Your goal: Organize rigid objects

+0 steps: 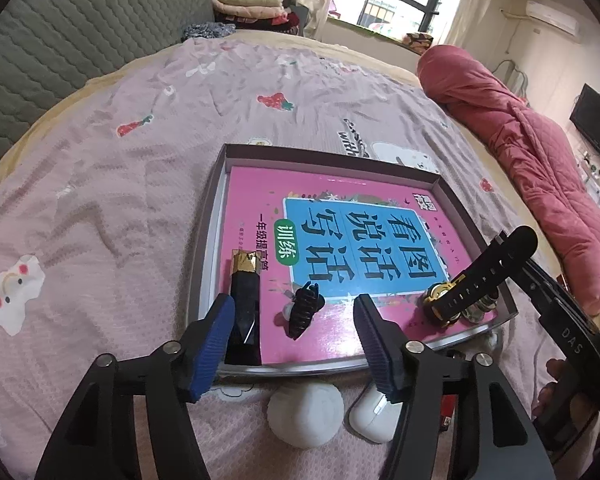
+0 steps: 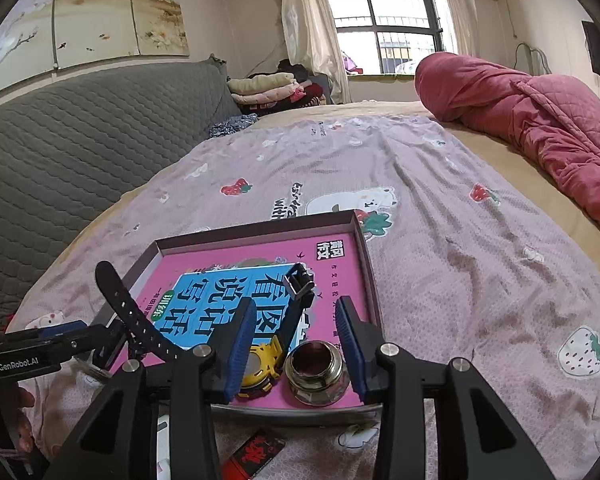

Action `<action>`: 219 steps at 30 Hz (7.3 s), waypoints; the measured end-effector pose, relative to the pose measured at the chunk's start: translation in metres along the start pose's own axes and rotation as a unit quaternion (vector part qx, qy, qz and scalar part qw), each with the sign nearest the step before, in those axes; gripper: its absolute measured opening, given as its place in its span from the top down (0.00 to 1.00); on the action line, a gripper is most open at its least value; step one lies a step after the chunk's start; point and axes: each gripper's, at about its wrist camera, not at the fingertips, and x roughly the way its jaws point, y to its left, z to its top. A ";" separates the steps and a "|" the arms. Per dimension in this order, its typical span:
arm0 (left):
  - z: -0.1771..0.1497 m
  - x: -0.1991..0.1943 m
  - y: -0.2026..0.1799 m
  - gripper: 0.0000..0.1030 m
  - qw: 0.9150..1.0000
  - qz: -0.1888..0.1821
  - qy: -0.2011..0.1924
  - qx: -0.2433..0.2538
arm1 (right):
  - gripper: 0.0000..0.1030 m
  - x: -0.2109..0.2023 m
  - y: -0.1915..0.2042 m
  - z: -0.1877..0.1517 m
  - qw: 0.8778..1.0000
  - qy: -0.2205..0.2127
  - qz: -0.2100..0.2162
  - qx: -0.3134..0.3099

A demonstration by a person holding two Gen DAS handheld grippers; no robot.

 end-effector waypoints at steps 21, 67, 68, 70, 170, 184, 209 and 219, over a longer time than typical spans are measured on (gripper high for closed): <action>-0.010 -0.022 -0.012 0.28 0.999 0.026 -0.009 0.016 | 0.53 -0.019 0.010 -0.009 0.999 0.001 -0.002 -0.037; -0.052 -0.055 -0.010 0.27 0.999 0.017 0.026 0.042 | 0.47 -0.076 0.063 -0.047 0.990 0.043 0.084 -0.109; -0.052 -0.054 -0.010 0.27 0.999 0.017 0.029 0.043 | 0.47 -0.076 0.065 -0.049 0.989 0.047 0.088 -0.112; -0.054 -0.052 -0.010 0.27 0.998 0.018 0.034 0.042 | 0.47 -0.075 0.068 -0.052 0.987 0.056 0.095 -0.116; -0.064 0.020 -0.018 0.49 0.994 0.042 0.058 0.079 | 0.73 -0.013 0.070 -0.074 0.962 0.135 0.172 -0.161; -0.060 -0.011 -0.027 0.49 0.996 0.027 0.029 0.076 | 0.73 -0.032 0.055 -0.052 0.974 0.086 0.170 -0.121; -0.028 -0.048 -0.046 0.49 0.996 0.018 -0.032 0.080 | 0.73 -0.063 0.018 -0.012 0.993 -0.019 0.102 -0.059; -0.015 -0.049 -0.048 0.49 0.996 0.022 -0.045 0.078 | 0.73 -0.068 0.007 -0.003 0.995 -0.048 0.058 -0.060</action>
